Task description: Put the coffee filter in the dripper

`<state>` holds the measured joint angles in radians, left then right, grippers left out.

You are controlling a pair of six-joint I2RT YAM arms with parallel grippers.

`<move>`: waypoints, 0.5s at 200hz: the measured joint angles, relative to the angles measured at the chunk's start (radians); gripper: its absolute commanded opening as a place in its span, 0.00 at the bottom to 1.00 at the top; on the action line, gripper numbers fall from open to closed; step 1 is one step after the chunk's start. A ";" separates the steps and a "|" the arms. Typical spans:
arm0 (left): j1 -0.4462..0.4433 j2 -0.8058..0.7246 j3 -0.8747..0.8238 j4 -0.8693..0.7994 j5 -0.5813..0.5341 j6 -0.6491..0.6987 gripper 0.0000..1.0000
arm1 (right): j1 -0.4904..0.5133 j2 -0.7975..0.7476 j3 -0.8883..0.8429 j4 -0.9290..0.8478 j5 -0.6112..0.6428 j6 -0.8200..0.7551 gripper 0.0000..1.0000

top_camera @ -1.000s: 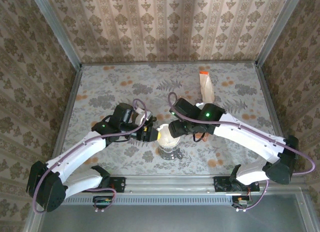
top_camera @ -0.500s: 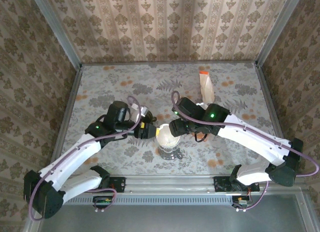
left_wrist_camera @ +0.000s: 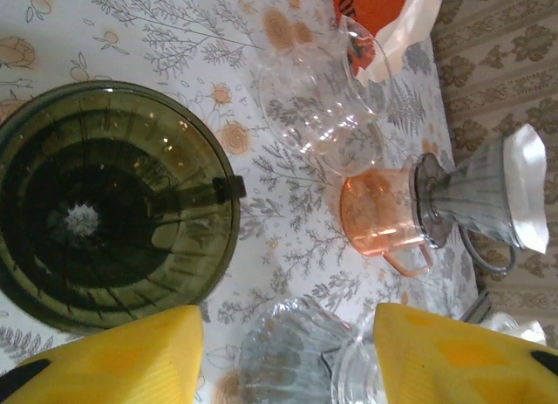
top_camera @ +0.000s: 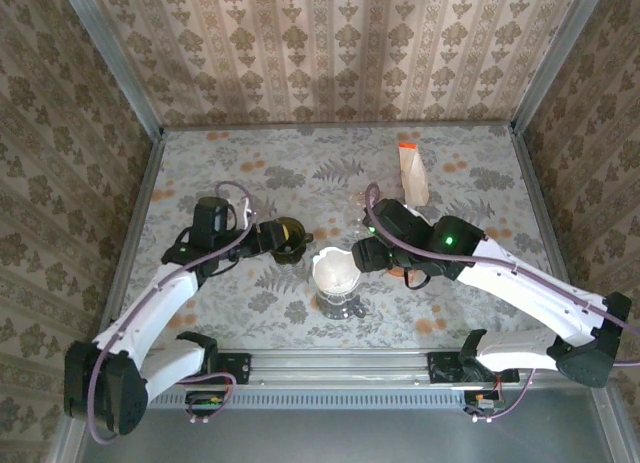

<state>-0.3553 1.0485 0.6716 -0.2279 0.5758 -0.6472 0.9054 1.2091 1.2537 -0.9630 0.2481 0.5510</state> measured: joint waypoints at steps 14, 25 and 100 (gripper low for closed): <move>-0.004 0.061 0.040 0.013 -0.010 0.001 0.57 | -0.006 -0.019 -0.021 0.011 0.004 0.003 0.72; -0.010 0.118 0.093 0.027 -0.014 0.004 0.57 | -0.011 -0.037 -0.035 0.018 0.010 0.005 0.72; -0.086 0.611 0.548 0.053 0.021 0.151 0.56 | -0.039 -0.221 -0.151 0.034 0.032 0.032 0.72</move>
<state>-0.4412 1.6592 1.2194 -0.1749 0.5964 -0.4965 0.8665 0.9878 1.1030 -0.9291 0.2802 0.5831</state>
